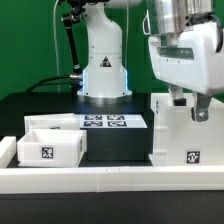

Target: Assemble drawer

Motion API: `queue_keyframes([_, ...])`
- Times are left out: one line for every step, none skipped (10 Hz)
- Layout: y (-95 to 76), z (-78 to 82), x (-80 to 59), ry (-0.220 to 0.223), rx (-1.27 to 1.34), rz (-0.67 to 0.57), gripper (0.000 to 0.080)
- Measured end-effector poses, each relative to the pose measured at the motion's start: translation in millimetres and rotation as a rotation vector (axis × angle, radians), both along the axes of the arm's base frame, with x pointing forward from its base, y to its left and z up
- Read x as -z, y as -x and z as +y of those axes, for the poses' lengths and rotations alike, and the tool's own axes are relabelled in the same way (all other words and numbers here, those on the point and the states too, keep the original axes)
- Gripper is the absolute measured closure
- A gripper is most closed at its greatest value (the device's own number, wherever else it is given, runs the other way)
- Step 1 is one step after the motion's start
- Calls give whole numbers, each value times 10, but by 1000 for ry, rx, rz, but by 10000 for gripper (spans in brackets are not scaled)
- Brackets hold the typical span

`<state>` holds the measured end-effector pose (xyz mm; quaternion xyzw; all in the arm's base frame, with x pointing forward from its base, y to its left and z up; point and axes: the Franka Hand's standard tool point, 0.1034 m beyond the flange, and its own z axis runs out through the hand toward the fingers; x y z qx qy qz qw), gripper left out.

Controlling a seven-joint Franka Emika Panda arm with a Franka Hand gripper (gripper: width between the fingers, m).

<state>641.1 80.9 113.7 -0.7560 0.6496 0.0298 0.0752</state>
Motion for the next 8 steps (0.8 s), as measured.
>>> queue_keyframes([52,4,-78,-1,-48,-5,157])
queue_keyframes([71,1,-141,-1,-84,-10,157])
queue_keyframes([65,-24,-199,-1,-149,-20,151])
queue_keyframes([51,-52,-221,-6,-161,-28,151])
queue_keyframes([60,-47,-207,-16,-142,-25,151])
queue_keyframes([62,-38,-205,-16,-149,-26,151])
queue_keyframes([62,-39,-204,-12,-186,-31,151])
queue_keyframes([65,-43,-204,-5,-298,-48,151])
